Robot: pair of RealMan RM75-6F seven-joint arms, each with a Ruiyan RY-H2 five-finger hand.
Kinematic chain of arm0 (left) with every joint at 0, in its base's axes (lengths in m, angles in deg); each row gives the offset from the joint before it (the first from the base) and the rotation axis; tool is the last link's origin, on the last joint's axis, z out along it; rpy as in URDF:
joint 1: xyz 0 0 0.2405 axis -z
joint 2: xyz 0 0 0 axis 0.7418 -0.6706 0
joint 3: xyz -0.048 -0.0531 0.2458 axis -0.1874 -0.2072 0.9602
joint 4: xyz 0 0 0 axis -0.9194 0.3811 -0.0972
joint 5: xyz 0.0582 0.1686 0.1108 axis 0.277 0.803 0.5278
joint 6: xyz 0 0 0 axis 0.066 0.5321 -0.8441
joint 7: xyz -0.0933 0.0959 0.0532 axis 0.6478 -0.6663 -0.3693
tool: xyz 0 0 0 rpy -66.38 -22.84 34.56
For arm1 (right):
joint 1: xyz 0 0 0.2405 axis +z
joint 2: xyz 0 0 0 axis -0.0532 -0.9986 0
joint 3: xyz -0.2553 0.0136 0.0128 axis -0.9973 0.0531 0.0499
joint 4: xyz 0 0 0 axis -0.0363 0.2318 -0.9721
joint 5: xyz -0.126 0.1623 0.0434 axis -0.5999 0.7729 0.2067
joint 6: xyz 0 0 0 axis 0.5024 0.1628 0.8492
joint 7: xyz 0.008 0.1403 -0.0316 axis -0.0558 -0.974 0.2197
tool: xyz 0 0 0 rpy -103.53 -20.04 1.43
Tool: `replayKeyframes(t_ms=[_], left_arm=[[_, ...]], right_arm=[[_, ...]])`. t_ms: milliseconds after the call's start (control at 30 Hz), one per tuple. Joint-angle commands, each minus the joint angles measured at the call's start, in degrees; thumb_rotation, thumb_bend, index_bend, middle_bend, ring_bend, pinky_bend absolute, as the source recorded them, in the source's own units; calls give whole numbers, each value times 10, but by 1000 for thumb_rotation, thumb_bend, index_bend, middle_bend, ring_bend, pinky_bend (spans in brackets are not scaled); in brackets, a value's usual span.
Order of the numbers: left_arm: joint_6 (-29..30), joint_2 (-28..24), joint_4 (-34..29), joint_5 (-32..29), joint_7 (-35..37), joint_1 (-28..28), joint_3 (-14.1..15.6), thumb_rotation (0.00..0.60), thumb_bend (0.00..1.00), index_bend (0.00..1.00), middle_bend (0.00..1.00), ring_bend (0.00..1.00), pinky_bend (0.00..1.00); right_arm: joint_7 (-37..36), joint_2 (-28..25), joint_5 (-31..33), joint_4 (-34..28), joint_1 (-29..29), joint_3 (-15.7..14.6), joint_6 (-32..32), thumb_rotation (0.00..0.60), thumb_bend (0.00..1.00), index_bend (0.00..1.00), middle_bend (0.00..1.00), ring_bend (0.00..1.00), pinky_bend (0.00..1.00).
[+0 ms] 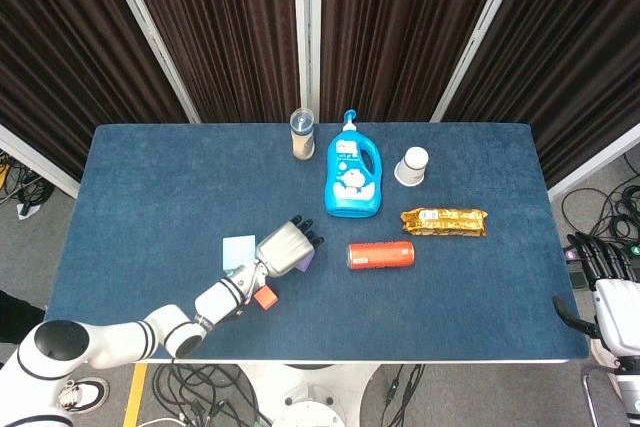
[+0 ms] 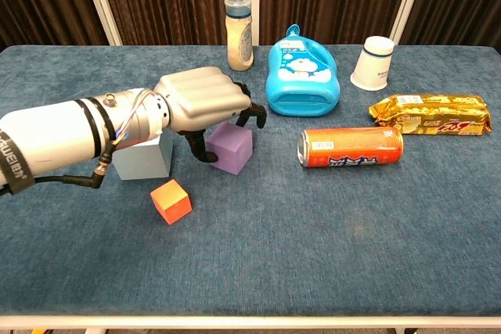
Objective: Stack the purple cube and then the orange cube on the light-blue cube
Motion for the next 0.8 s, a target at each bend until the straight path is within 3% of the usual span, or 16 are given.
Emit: replayKeyframes(t_ms=[33, 267, 433, 533, 667, 800], left_arm=[[5, 1, 0, 4, 4, -2, 2, 600, 260, 337, 537, 240, 293], [19, -5, -16, 8, 33, -6, -5, 600, 267, 354, 592, 262, 304], [28, -26, -45, -10, 14, -6, -26, 600, 267, 354, 596, 265, 304], [36, -44, -80, -49, -33, -10, -47, 600, 267, 354, 596, 265, 304], [62, -78, -160, -152, -148, -21, -74, 600, 268, 354, 596, 265, 304], [95, -122, -242, -246, -241, -25, -83, 600, 269, 354, 596, 265, 305]], right_arm=[[1, 0, 0, 0, 0, 0, 0, 600, 230, 39, 60, 0, 0], [3, 1, 0, -1, 0, 0, 0, 600, 230, 39, 60, 0, 0], [4, 1, 2, -1, 1, 0, 2, 600, 230, 39, 60, 0, 0], [4, 1, -1, -2, 1, 0, 1, 600, 230, 39, 60, 0, 0], [0, -1, -3, -1, 0, -1, -1, 600, 230, 39, 60, 0, 0], [-3, -2, -2, -1, 1, 0, 1, 600, 230, 39, 60, 0, 0]])
